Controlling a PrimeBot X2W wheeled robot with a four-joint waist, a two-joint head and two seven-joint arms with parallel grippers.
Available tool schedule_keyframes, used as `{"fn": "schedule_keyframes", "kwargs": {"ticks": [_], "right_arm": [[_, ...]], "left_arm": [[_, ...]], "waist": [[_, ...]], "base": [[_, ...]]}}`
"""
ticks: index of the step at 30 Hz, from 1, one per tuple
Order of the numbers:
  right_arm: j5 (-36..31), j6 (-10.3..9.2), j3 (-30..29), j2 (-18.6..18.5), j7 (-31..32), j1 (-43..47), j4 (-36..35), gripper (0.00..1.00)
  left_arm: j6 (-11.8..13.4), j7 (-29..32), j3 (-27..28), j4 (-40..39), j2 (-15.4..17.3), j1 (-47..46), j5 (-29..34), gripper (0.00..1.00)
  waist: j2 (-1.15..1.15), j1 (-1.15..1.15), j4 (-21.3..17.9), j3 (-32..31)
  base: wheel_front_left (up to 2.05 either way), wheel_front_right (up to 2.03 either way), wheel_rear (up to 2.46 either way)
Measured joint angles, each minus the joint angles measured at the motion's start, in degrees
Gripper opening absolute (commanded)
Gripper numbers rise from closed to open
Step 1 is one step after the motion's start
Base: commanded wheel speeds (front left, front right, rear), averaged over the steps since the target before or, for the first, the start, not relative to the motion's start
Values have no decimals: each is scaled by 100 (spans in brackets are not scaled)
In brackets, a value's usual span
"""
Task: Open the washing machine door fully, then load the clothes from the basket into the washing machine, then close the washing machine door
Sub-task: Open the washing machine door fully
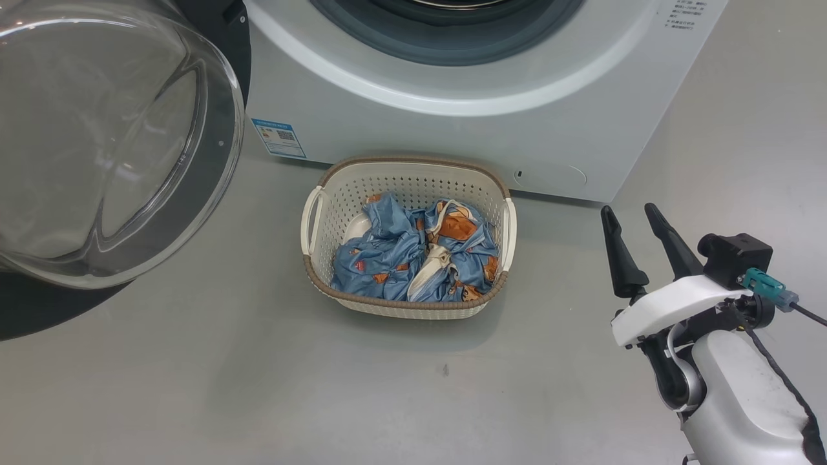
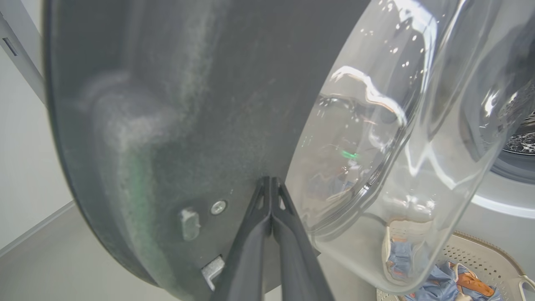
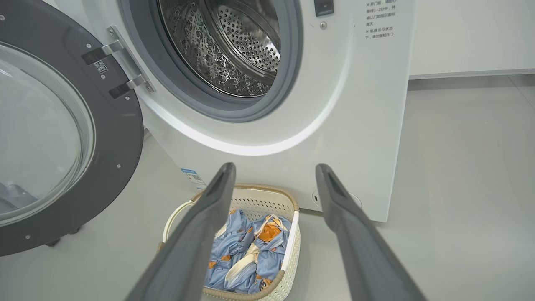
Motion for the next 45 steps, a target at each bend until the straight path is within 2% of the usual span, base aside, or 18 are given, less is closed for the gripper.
{"fn": "schedule_keyframes", "kwargs": {"ticks": [13,24,25,26,29,30,31,45], "right_arm": [[10,0,-25,33,0,-2,70,100],[12,0,-24,37,0,2,87,100],[12,0,-9,37,0,2,87,100],[12,0,16,41,0,2,87,100],[22,0,31,46,0,4,90,100],[38,0,31,45,0,7,94,100],[48,0,29,40,0,14,100,100],[54,0,121,13,0,160,133,100]], "left_arm": [[-94,-312,-153,191,-133,-23,-2,0],[-103,-654,-303,-12,-272,113,0,0],[-103,-711,-297,-49,-302,158,0,10],[-104,-764,-292,-85,-330,207,0,31],[-104,-882,-311,-198,-422,329,2,60],[-104,-916,-326,-240,-437,377,9,87],[-105,-942,-341,-289,-456,410,10,100],[-144,-1299,-456,-878,-801,955,59,100]], "waist": [[0,0,-2,-186],[0,0,38,-345],[0,0,32,-353],[0,0,22,-362],[0,0,-16,-413],[0,0,-28,-435],[0,0,-40,-458],[0,0,-250,-875]], "base": [[0,0,0],[0,0,0],[0,0,0],[0,0,0],[0,0,0],[0,0,0],[0,0,0],[0,0,0]]}}
